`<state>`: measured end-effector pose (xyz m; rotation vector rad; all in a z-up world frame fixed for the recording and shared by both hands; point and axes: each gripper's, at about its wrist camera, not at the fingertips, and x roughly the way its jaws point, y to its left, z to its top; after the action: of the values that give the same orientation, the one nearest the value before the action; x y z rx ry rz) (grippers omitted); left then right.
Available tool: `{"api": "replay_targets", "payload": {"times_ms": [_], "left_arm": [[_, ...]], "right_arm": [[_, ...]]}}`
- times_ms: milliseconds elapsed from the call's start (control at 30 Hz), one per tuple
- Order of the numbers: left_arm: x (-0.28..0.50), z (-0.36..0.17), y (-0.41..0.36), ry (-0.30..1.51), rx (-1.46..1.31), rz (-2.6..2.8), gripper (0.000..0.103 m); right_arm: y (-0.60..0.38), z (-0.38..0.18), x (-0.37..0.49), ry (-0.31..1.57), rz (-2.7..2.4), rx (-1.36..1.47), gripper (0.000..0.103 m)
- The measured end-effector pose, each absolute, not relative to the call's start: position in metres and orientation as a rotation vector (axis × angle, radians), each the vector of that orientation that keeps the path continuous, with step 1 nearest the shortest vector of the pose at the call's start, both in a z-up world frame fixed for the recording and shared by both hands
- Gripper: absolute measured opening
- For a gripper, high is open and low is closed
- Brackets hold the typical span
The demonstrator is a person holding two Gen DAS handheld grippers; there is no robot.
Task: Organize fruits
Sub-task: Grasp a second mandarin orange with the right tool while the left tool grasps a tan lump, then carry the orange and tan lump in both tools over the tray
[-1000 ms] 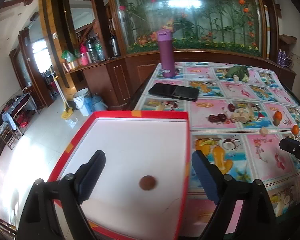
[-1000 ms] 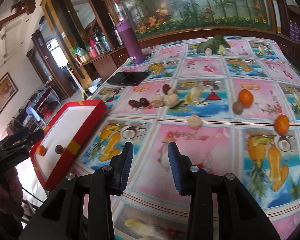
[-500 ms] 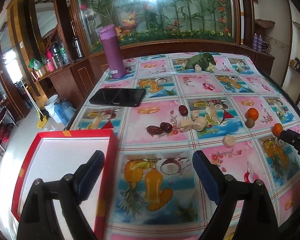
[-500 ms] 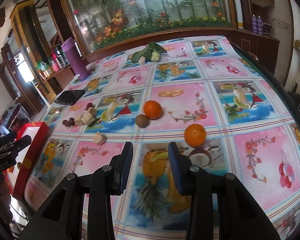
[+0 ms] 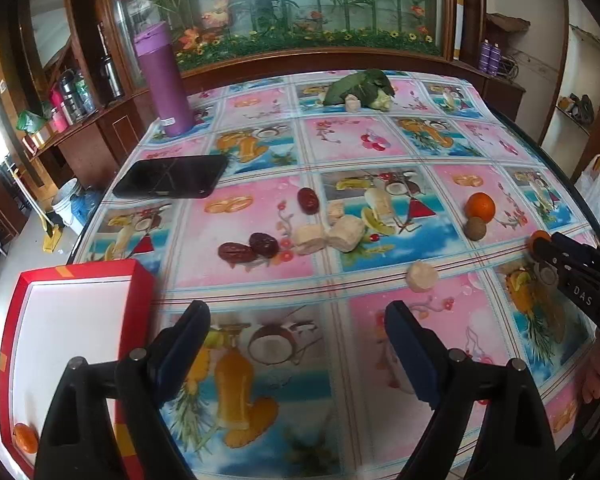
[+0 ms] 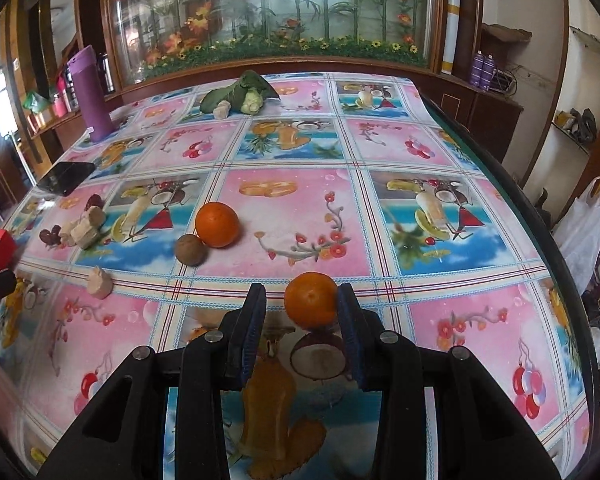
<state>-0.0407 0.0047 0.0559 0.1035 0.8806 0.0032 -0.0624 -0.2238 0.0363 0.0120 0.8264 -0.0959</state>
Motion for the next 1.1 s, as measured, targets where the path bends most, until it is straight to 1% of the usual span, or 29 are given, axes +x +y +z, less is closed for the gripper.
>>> {"api": "replay_targets", "payload": {"times_ms": [233, 367, 400, 433, 533, 567, 600, 633, 700, 767, 800, 833, 1100], "left_arm": [[-0.025, 0.045, -0.036, 0.904, 0.145, -0.091, 0.083], [-0.010, 0.031, -0.047, 0.948, 0.120, -0.128, 0.069], [-0.007, 0.027, -0.049, 0.964, 0.117, -0.131, 0.066], [-0.004, 0.024, -0.051, 0.976, 0.111, -0.137, 0.061], [-0.001, 0.019, -0.057, 0.990, 0.104, -0.162, 0.057], [0.000, 0.017, -0.059, 0.994, 0.101, -0.166, 0.052], [0.000, 0.017, -0.061, 0.991, 0.100, -0.168, 0.051], [0.000, 0.017, -0.062, 0.982, 0.103, -0.172, 0.046], [0.000, 0.017, -0.064, 0.973, 0.104, -0.177, 0.043], [0.001, 0.017, -0.065, 0.963, 0.099, -0.186, 0.032], [0.001, 0.017, -0.065, 0.957, 0.099, -0.191, 0.029], [0.001, 0.017, -0.065, 0.953, 0.100, -0.192, 0.028], [-0.013, 0.026, -0.046, 0.939, 0.024, -0.202, 0.028]], "right_arm": [[-0.236, 0.029, -0.058, 0.856, -0.128, 0.051, 0.037], [-0.244, 0.025, -0.054, 0.887, -0.109, 0.108, 0.035], [-0.244, 0.026, -0.054, 0.882, -0.110, 0.114, 0.033], [-0.244, 0.025, -0.054, 0.884, -0.106, 0.122, 0.031], [-0.246, 0.026, -0.055, 0.880, -0.105, 0.134, 0.030], [-0.246, 0.026, -0.055, 0.879, -0.103, 0.141, 0.030], [-0.247, 0.026, -0.055, 0.876, -0.101, 0.151, 0.029], [-0.248, 0.026, -0.056, 0.875, -0.100, 0.158, 0.029], [-0.250, 0.026, -0.056, 0.871, -0.100, 0.171, 0.029], [-0.251, 0.027, -0.057, 0.867, -0.100, 0.180, 0.029], [-0.251, 0.027, -0.057, 0.865, -0.099, 0.185, 0.029], [-0.251, 0.027, -0.058, 0.862, -0.098, 0.189, 0.028], [-0.251, 0.036, -0.065, 0.797, -0.087, 0.201, 0.028]]}}
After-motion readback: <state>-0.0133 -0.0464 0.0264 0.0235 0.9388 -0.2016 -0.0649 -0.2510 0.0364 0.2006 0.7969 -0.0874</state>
